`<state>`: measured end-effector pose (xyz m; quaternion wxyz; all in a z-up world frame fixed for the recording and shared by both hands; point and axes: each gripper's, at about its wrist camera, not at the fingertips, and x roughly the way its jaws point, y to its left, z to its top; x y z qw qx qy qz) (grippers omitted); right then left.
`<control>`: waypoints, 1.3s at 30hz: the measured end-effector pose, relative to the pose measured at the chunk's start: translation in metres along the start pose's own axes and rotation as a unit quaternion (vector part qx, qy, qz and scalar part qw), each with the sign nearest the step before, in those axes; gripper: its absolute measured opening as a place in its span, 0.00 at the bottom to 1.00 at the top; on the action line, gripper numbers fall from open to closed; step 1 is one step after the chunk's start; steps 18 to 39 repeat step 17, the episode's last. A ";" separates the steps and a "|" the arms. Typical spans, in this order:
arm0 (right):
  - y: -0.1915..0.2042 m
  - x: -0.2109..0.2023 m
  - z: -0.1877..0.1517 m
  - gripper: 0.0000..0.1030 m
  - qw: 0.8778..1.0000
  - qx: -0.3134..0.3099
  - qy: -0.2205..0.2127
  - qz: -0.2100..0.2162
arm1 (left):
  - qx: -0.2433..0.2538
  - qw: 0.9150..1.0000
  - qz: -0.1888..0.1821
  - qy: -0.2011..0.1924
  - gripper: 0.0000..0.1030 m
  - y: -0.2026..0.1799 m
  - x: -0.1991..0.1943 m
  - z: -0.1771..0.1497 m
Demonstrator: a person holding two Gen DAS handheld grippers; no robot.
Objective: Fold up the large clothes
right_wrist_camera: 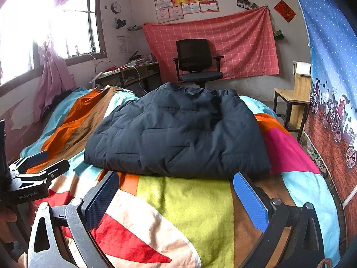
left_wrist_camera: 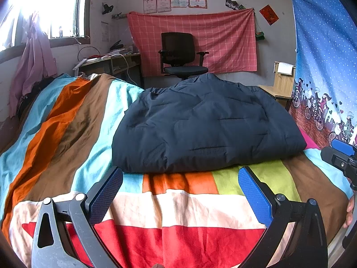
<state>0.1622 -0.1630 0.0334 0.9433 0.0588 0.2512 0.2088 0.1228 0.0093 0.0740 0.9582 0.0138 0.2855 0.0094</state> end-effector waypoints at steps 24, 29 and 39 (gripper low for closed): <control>0.004 -0.002 -0.007 1.00 1.000 -0.003 0.005 0.007 | -0.033 0.999 0.017 0.027 0.98 0.013 0.008 -0.010; 0.004 -0.002 -0.007 1.00 1.000 -0.003 0.005 0.007 | -0.033 0.999 0.017 0.027 0.98 0.013 0.008 -0.010; 0.004 -0.002 -0.007 1.00 1.000 -0.003 0.005 0.007 | -0.033 0.999 0.017 0.027 0.98 0.013 0.008 -0.010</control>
